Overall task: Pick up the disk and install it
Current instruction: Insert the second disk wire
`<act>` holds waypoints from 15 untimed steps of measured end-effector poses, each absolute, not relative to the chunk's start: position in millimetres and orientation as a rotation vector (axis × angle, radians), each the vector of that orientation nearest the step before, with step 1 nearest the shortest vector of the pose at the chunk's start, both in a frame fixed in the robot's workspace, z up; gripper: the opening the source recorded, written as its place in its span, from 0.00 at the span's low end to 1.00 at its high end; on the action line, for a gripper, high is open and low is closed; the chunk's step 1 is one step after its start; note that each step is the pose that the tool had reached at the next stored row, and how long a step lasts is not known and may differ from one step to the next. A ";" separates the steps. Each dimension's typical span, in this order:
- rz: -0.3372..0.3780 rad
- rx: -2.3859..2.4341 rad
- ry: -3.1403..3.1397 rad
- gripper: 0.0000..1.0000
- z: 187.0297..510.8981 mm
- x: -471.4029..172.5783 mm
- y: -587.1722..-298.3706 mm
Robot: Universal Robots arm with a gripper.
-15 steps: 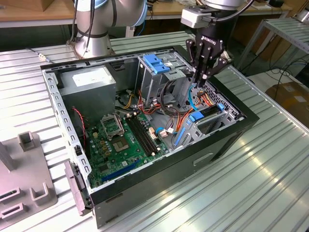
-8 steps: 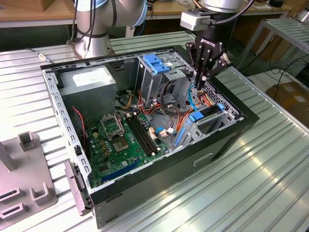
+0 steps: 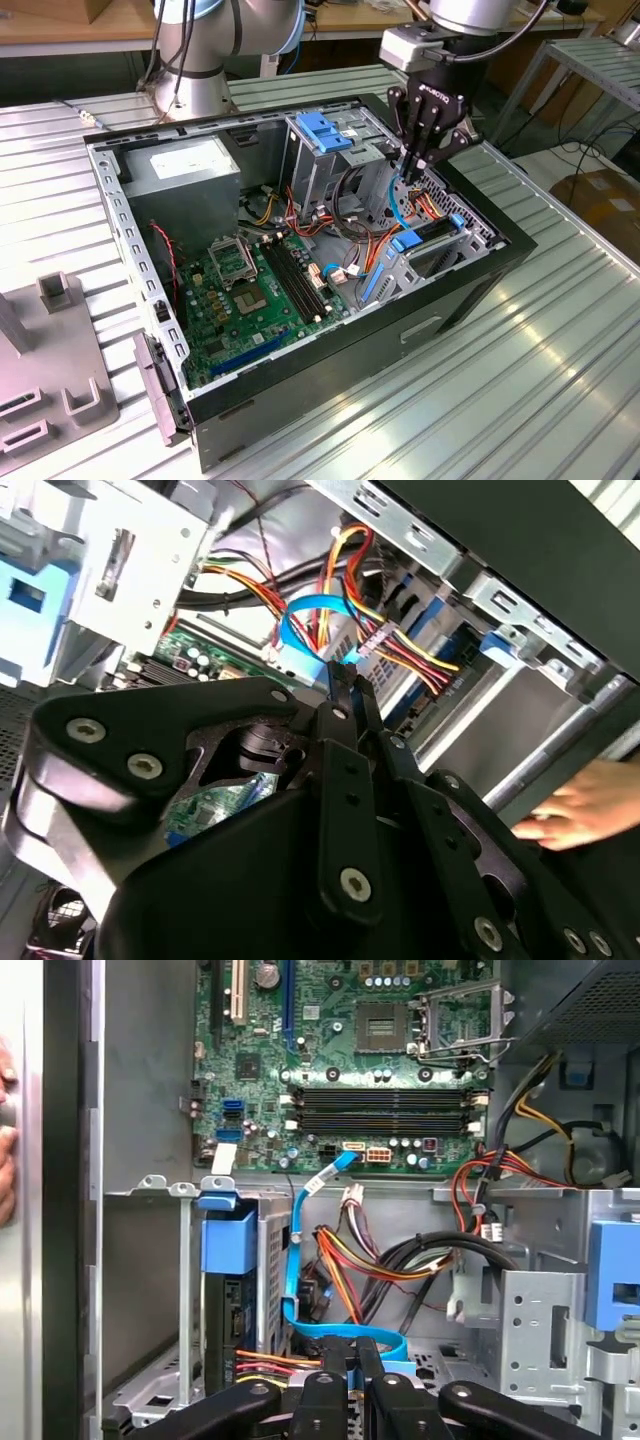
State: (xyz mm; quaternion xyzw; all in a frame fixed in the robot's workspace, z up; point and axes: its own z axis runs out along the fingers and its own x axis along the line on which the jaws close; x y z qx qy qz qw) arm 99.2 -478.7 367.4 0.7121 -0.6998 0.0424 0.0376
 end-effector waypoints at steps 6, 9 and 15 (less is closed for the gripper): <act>0.097 2.203 -2.164 0.16 367.2 99.2 -483.8; 0.096 2.203 -2.164 0.16 367.3 99.1 -485.8; 0.072 2.217 -2.175 0.16 366.0 96.8 -509.6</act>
